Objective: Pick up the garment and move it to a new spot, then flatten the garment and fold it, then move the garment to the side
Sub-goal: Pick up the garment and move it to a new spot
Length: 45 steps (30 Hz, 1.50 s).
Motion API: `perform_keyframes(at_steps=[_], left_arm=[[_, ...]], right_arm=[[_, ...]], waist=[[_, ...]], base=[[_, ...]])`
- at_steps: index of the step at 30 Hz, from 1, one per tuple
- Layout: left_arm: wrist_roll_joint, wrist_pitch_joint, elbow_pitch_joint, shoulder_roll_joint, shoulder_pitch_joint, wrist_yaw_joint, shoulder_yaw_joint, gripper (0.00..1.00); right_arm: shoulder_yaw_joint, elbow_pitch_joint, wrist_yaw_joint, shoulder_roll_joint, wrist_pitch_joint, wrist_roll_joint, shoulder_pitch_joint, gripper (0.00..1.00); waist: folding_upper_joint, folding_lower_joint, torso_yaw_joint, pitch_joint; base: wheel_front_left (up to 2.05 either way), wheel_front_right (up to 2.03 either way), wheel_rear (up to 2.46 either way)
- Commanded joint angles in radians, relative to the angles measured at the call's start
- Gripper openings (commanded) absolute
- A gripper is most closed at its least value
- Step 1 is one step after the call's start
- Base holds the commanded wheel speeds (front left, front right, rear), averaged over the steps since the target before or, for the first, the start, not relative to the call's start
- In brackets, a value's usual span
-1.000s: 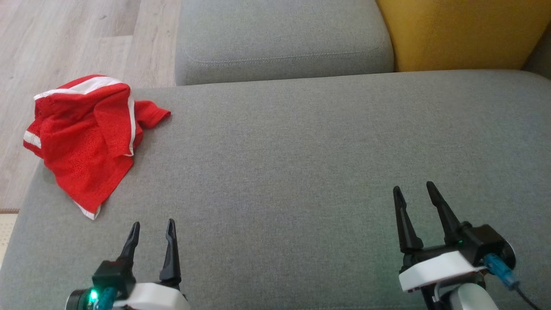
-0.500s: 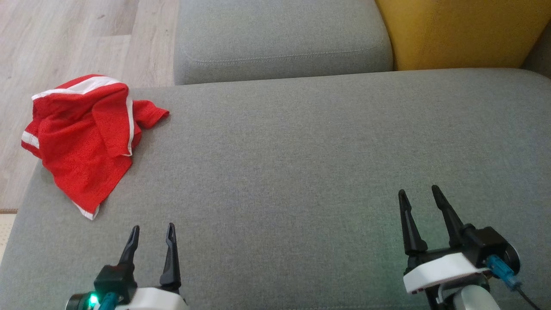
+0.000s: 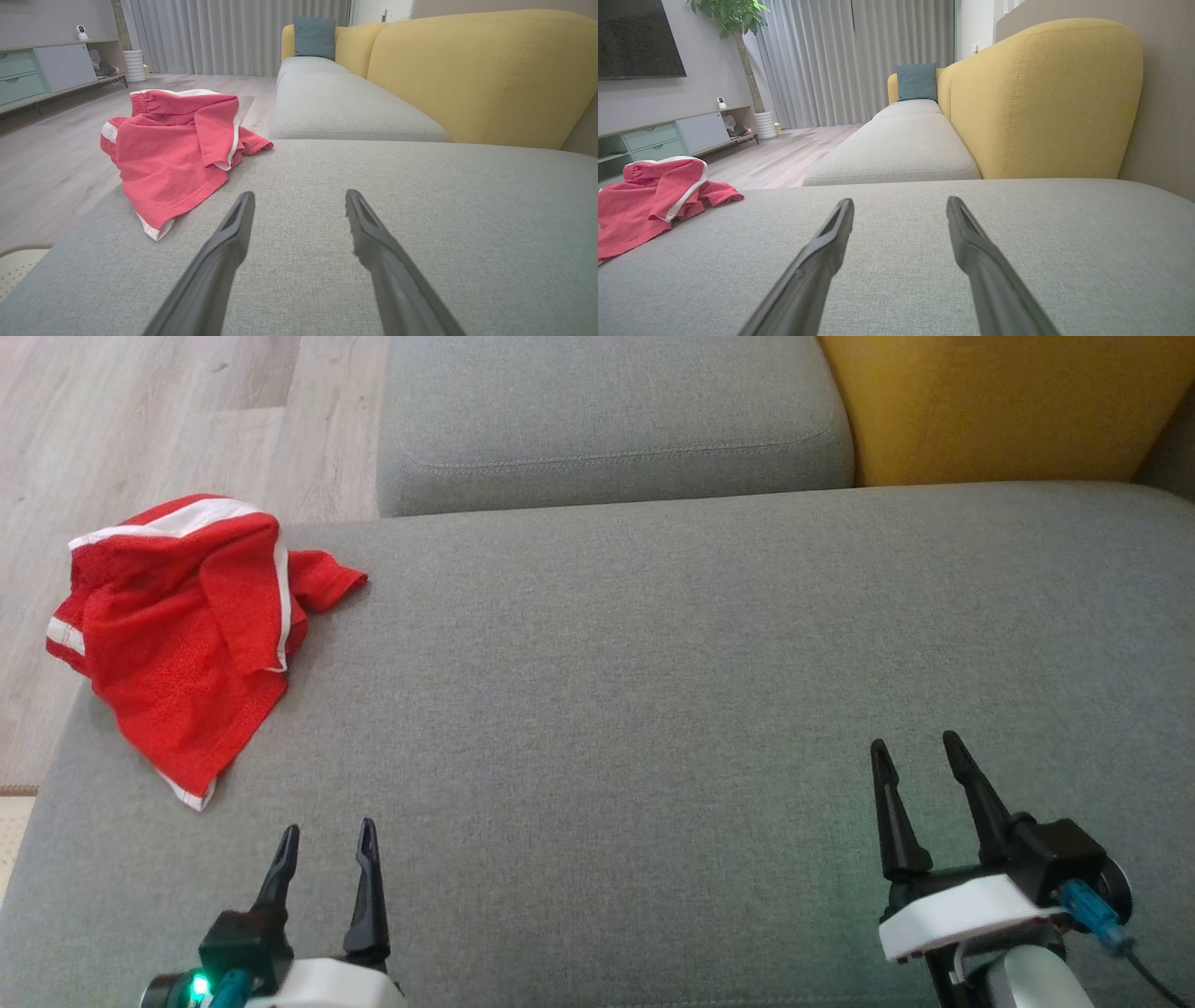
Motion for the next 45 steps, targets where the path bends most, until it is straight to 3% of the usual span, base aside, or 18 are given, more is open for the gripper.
perform_keyframes(at_steps=[1, 35, 45], left_arm=[[-0.006, -0.012, -0.038, -0.005, -0.039, 0.006, 0.039, 1.00], [-0.008, -0.012, -0.005, -0.005, -0.075, 0.013, 0.053, 1.00], [0.000, -0.012, -0.026, -0.005, -0.079, 0.008, 0.044, 1.00]], right_arm=[[0.019, -0.027, 0.008, -0.009, -0.011, 0.007, -0.052, 1.00], [0.030, -0.007, 0.008, -0.009, -0.011, 0.021, -0.063, 1.00], [0.056, -0.044, 0.008, -0.009, -0.011, 0.038, -0.052, 1.00]], waist=[[0.0000, 0.0000, 0.000, 0.001], [0.0000, 0.0000, 0.009, 0.006], [0.0000, 0.0000, 0.111, 0.000]], base=[[0.00, 0.00, 0.00], [0.00, 0.00, 0.00], [0.00, 0.00, 0.00]])
